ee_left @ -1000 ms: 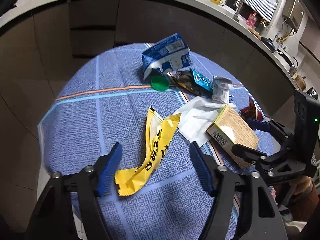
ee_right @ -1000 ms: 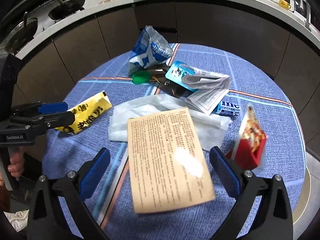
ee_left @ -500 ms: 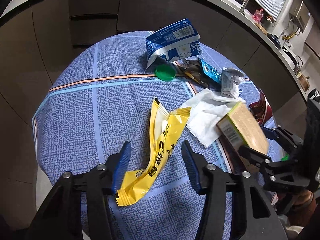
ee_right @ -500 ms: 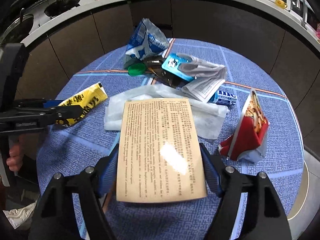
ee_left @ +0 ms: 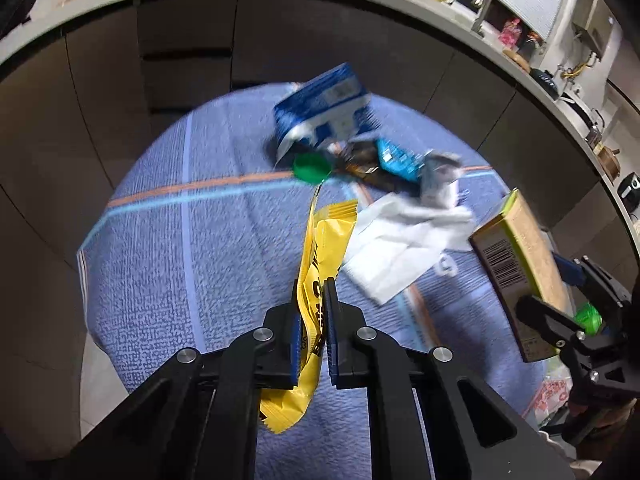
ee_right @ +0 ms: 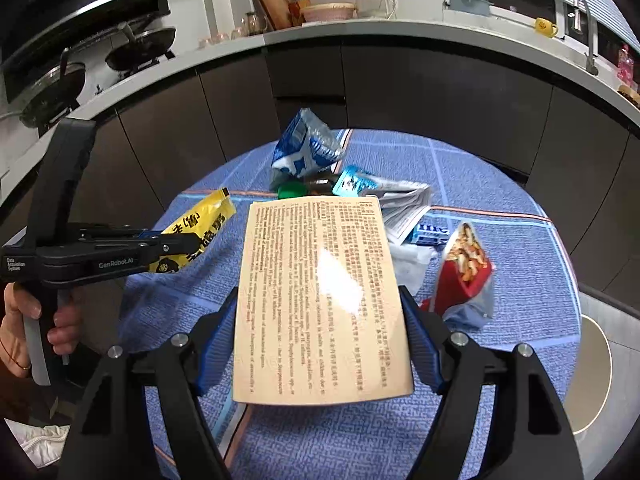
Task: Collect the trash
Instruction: 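Grasp the yellow wrapper with the left gripper while the right gripper grasps the tan paper box, then carry the wrapper and box to the white bin and release both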
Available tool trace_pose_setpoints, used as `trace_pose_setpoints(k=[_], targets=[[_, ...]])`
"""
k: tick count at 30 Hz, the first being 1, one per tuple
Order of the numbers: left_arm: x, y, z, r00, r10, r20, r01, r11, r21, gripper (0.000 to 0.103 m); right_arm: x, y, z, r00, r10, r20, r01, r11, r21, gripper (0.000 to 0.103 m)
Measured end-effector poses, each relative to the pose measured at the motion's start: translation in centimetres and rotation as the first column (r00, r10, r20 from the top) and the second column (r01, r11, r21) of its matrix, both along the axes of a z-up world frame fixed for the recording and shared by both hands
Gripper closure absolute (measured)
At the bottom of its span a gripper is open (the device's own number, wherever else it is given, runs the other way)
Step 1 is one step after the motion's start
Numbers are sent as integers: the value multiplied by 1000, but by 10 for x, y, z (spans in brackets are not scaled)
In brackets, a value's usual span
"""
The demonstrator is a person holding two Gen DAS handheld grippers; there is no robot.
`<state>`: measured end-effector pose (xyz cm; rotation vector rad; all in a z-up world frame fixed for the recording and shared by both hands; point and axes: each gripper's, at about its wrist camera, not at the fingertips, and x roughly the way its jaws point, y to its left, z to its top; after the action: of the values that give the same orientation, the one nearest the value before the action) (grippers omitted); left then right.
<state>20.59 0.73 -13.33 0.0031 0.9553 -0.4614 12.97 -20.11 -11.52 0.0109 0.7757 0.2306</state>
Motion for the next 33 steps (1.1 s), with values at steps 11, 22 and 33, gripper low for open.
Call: trace_pose_setpoints(k=[11,22,33], targets=[[-32,-41,66,987,-80,137,89,994,-63,94,-32,-32,43,990,-78,115,73,996,48,28],[-54,-105,105,950,-217,226,243,965,-98,94,-60,-84,65,961,-202,186,189,978,87,28],[-58,-185,112,901,-360,242,394,912,-111,94,-88,-153,65,913,-357,198,344,934,97,28]])
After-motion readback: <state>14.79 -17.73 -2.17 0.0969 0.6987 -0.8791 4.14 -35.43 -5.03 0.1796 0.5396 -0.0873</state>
